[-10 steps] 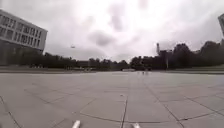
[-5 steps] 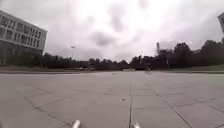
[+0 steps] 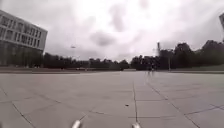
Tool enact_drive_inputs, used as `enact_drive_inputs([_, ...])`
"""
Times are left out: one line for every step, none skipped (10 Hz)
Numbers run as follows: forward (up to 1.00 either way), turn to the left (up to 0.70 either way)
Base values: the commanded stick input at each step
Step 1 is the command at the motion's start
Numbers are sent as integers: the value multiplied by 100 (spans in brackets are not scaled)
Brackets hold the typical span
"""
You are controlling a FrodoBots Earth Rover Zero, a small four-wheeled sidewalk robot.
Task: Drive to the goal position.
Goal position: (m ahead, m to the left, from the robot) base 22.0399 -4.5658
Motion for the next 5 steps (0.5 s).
enact_drive_inputs([70,-32])
enact_drive_inputs([70,-32])
enact_drive_inputs([70,-22])
enact_drive_inputs([70,-12])
enact_drive_inputs([70,-1])
